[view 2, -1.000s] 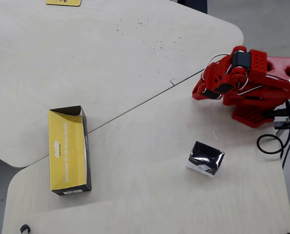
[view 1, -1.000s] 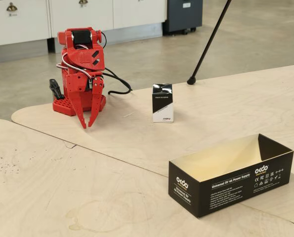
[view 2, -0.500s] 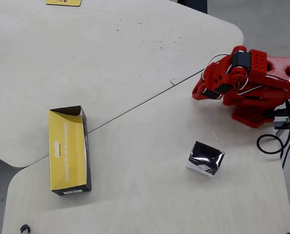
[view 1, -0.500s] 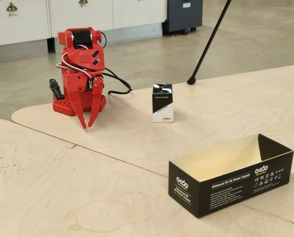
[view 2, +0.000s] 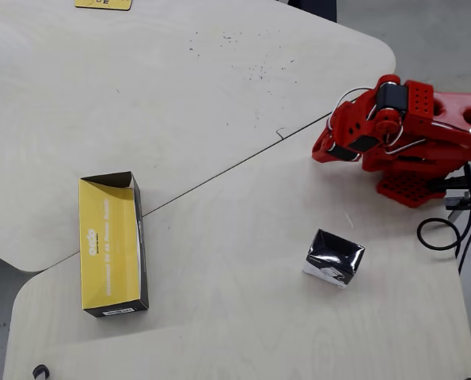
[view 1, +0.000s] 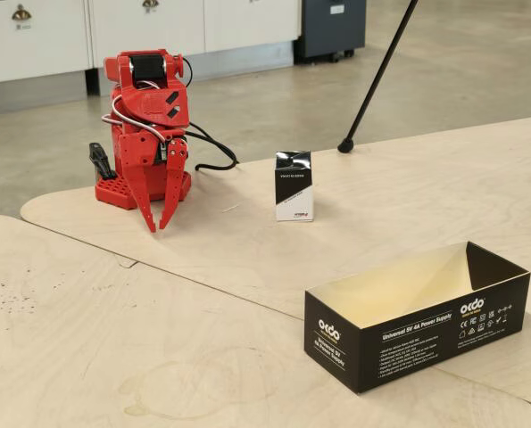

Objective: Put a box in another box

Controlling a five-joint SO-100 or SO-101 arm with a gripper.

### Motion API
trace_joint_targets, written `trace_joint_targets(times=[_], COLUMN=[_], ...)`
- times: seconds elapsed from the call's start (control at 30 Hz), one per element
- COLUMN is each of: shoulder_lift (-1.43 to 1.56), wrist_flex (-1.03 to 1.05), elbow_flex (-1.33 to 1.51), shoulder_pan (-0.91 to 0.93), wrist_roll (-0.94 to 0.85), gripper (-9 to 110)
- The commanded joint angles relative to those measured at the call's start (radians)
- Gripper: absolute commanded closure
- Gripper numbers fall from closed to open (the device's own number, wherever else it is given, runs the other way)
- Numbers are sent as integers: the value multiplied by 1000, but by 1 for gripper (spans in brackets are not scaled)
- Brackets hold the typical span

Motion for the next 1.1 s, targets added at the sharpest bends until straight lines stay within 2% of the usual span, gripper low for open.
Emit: trace_joint_targets(times=[0.0, 0.77, 0.83, 0.93, 1.07], shoulder_lift=[2, 2, 2, -21, -198], wrist_flex=[26, 26, 20, -84, -434], elbow_flex=[-5, -5, -5, -5, -5], shoulder_pan=[-8, -28, -25, 43, 144], wrist_roll=[6, 9, -35, -49, -43], gripper=[102, 102, 102, 100, 95])
